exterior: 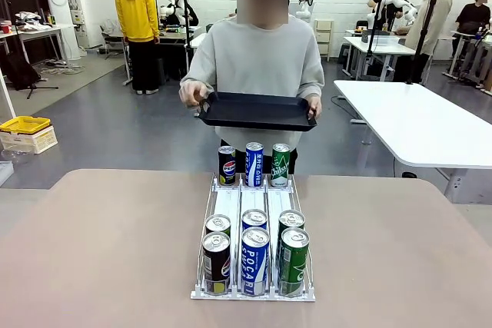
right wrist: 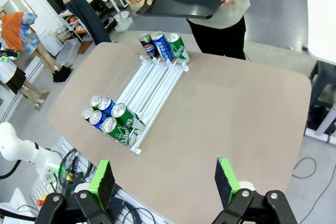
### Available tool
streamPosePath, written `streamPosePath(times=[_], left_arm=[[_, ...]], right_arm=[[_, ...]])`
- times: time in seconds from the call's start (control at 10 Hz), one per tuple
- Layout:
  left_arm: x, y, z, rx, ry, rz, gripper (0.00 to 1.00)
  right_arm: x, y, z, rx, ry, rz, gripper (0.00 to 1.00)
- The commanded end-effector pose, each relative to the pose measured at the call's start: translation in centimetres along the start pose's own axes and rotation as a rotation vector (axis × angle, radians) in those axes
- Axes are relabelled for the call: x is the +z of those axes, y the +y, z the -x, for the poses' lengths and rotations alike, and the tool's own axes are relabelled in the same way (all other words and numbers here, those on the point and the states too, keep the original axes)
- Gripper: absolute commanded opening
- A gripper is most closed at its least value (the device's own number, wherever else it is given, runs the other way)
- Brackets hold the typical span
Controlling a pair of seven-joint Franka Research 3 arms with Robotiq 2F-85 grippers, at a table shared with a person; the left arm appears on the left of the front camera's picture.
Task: Retrieve and hand over the desired beverage to the person.
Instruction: Pick up a can of the same type that the person held from the Automatic Can Dispenser.
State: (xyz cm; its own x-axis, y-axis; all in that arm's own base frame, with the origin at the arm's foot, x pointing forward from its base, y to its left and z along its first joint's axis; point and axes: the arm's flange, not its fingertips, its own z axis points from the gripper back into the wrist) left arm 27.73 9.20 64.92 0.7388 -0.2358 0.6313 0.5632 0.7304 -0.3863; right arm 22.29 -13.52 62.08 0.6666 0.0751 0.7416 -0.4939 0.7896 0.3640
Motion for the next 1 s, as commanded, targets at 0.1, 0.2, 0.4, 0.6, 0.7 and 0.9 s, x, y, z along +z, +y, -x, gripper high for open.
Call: streamPosePath(times=[0.1,0.2,0.4,0.6,0.7,0.9], left_arm=[[-0.01,0.01,0.02,-0.002,-0.001,0.010,1.00],[-0.01,0.01,0.02,-0.002,-0.001,0.010,1.00],[-0.01,0.01,0.02,-0.002,-0.001,0.010,1.00],[-0.01,0.01,0.02,-0.002,-0.001,0.010,1.00],[-0.01,0.01,0.02,-0.002,-0.001,0.010,1.00],[-0.01,0.01,0.02,-0.002,-0.001,0.010,1.00]], right_arm=[[-0.19,-0.04,-0.21,0.008,-0.009,-0.012,1.00],[-0.19,-0.04,-0.21,0.008,-0.009,-0.012,1.00],[-0.19,-0.04,-0.21,0.008,-0.009,-0.012,1.00],[-0.19,-0.04,-0.21,0.008,-0.009,-0.012,1.00],[-0.19,-0.04,-0.21,0.008,-0.009,-0.012,1.00],[-0.19,-0.04,-0.21,0.008,-0.009,-0.012,1.00]])
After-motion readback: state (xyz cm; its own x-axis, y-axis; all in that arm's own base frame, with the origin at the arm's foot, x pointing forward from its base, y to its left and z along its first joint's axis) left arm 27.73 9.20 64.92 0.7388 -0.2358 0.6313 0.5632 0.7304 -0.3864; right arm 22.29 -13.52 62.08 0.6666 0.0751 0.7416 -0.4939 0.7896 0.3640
